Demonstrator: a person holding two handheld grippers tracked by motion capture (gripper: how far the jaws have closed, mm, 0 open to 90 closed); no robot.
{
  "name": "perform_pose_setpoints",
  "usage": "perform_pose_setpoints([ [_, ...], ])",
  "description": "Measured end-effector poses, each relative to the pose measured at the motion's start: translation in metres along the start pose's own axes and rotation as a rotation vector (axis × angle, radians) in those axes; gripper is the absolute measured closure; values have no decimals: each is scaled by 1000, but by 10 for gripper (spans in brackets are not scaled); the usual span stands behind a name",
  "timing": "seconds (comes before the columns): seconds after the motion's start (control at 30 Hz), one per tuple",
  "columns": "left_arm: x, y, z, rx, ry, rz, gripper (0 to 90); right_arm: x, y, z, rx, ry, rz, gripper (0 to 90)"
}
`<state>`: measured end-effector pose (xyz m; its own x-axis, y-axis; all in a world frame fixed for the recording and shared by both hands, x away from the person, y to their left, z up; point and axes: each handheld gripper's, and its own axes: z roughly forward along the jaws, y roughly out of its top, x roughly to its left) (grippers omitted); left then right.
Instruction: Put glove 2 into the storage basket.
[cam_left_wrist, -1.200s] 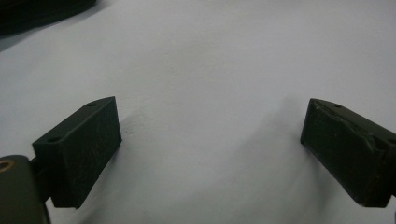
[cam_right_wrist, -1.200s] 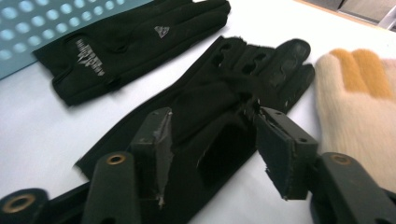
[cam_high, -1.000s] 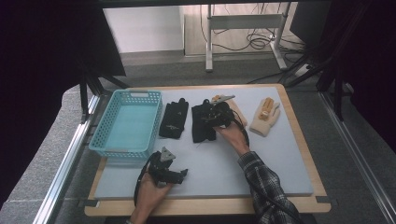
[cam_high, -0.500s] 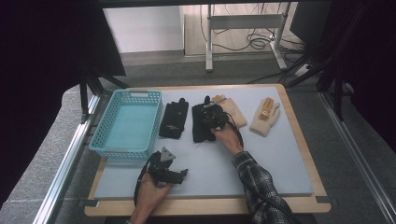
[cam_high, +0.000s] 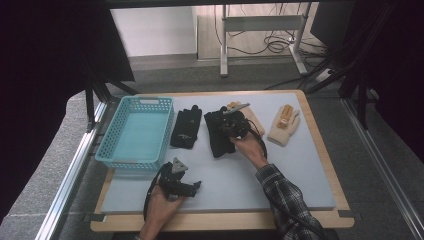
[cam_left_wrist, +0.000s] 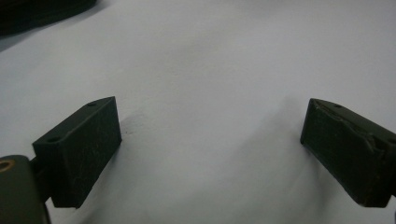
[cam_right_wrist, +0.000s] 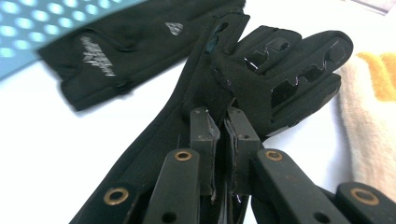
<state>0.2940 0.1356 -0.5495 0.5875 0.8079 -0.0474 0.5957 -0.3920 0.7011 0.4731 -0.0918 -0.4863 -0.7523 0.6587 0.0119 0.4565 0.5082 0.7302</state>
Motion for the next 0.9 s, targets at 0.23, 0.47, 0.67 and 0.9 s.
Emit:
perform_pose_setpoints([
  [0.23,0,0,0,0,0,0,52,22,-5,-47,-32,43,-27,821],
  [0.47,0,0,0,1,1,4,52,39,-29,-76,-26,59,-34,818],
  [0.67,0,0,0,-2,1,-2,52,48,-62,-75,-4,65,-21,817],
  [0.9,0,0,0,-2,1,-2,52,54,-85,-57,8,99,-9,698],
])
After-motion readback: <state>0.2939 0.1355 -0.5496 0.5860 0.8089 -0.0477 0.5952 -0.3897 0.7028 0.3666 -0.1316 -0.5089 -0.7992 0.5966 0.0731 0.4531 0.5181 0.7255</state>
